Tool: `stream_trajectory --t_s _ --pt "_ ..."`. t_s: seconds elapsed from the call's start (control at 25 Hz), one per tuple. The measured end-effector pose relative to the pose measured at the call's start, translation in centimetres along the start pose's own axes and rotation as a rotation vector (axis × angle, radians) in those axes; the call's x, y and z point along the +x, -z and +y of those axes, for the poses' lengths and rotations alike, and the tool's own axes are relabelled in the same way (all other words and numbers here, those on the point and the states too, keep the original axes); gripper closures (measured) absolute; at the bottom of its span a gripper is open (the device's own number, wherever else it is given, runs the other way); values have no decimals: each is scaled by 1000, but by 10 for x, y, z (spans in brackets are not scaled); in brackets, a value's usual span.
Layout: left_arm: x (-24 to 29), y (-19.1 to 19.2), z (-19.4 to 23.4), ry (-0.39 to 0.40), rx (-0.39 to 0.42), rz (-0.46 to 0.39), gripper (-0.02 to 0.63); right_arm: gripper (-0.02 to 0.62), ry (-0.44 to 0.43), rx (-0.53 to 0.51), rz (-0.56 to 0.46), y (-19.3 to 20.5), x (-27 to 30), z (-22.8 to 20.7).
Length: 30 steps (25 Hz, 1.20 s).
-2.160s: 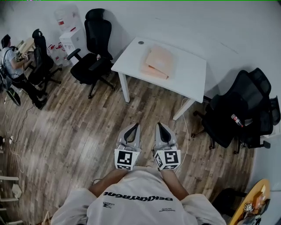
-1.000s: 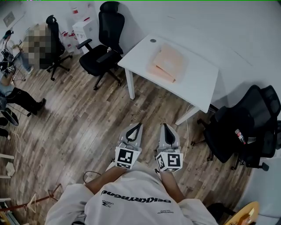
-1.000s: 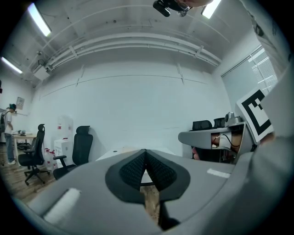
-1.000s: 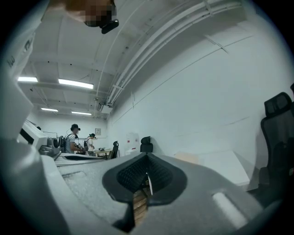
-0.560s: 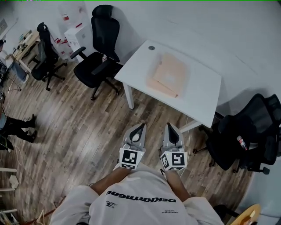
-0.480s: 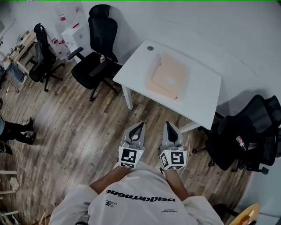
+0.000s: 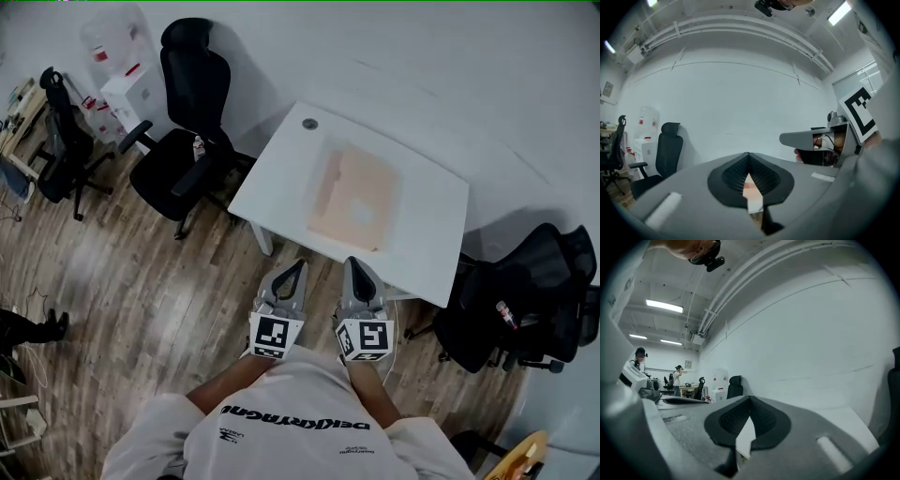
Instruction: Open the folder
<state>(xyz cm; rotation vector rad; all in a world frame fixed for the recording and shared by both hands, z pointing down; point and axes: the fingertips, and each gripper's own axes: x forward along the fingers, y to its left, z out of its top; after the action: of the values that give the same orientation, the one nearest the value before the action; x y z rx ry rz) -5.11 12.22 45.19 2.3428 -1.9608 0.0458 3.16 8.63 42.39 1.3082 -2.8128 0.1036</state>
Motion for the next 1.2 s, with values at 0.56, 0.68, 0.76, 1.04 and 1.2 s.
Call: stream_trajectory --t_s 0.56,0.68,0.76,1.04,1.2 --pt "78 18 60 26 -64 54 615 594 80 -22 104 12 84 -29" --pt "93 22 59 32 -65 62 615 594 89 -20 117 16 93 -42" --pt "102 23 59 35 -61 67 615 594 90 -15 125 20 100 -50" --pt "145 26 64 15 -44 76 615 594 64 0 158 29 135 -80" --pt "174 26 62 0 -35 82 615 594 44 15 168 30 151 -100"
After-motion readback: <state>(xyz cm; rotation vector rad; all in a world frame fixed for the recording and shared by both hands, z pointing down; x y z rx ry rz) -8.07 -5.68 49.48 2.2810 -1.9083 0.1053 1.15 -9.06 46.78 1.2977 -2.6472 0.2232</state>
